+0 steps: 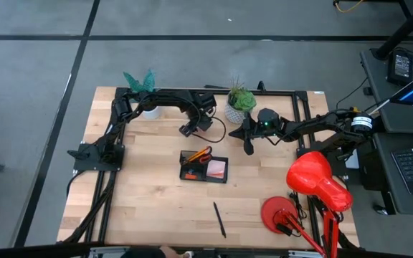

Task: Pick and place office supplies into organizer
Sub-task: Put the pink eraser into the desk organizer

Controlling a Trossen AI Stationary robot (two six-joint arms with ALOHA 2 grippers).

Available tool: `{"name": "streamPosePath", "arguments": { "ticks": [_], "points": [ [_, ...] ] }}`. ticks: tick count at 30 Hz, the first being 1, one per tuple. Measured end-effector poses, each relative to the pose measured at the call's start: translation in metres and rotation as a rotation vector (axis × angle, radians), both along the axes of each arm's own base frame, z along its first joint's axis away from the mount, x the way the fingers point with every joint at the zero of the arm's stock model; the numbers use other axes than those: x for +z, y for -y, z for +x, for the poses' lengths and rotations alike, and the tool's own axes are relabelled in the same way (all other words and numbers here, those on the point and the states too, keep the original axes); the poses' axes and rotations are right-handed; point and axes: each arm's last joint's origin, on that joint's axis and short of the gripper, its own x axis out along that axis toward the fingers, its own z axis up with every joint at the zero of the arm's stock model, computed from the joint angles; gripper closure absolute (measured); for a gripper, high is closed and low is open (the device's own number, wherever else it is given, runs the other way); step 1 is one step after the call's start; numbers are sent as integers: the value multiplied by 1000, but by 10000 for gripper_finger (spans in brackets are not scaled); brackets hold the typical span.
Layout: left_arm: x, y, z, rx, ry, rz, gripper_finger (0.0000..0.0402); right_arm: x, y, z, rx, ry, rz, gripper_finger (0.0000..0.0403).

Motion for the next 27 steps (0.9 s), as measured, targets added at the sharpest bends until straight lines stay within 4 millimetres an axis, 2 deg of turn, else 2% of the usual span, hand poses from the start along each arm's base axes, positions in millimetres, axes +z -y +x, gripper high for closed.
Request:
{"name": "streamPosePath", "arguments": {
  "ticks": [4, 7, 14, 22, 27],
  "points": [
    [0, 4, -6, 72, -46, -101, 217, 0, 0, 0, 10, 0, -24, 402],
    [-11, 5, -7, 75, -73, -208, 217, 0, 0, 0, 11, 0, -26, 402],
    [-10, 3, -2, 113, -82, -207, 217, 0, 0, 0, 18, 4, -45, 402],
    [-13, 3, -4, 72, -84, -202, 218, 0, 0, 0, 25, -1, -63, 402],
    [-13, 2, -4, 57, -79, -192, 246, 0, 0, 0, 25, -4, -62, 402]
  ]
}}
